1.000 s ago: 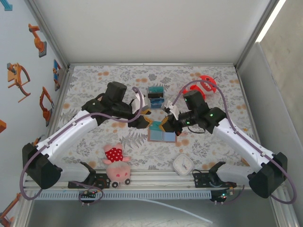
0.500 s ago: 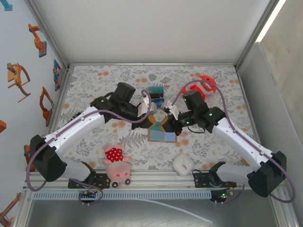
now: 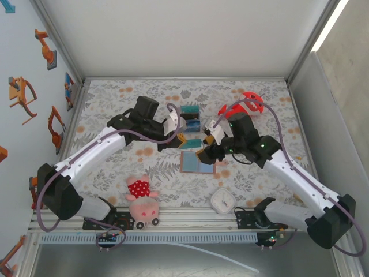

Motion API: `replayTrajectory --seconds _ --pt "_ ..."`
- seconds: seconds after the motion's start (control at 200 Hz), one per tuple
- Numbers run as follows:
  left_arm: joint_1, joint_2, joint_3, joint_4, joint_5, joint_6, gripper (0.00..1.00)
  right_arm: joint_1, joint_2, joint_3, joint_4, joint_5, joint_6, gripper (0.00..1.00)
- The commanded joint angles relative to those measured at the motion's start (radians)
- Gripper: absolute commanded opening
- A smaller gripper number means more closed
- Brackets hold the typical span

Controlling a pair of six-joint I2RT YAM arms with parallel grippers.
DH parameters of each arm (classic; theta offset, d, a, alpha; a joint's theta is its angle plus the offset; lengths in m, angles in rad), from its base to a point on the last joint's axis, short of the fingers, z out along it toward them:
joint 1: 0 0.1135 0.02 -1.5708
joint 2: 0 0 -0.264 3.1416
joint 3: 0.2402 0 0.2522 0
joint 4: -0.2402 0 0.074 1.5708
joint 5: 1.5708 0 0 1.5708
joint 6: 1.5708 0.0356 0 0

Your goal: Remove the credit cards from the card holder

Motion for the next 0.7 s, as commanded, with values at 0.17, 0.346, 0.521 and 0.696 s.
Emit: replayTrajectory --seconds 0.17,0.346,0.521,0.696 --pt "0.123 0.142 0.066 0.099 -0.024 0.102 0.00 -0.002 -0.080 -0.003 0.050 0.388 0.183 0.73" --pt "0.195 0.240 0.098 0.287 -0.027 0.072 0.00 -0.002 -0.078 0.013 0.037 0.512 0.298 0.73" --pt "0.231 0.364 0.214 0.310 0.005 0.100 0.00 -0.002 -0.091 0.018 0.013 0.592 0.366 0.75" --pt "0.238 0.495 0.348 0.225 0.011 0.169 0.00 -0.003 -0.103 0.021 -0.018 0.652 0.418 0.76"
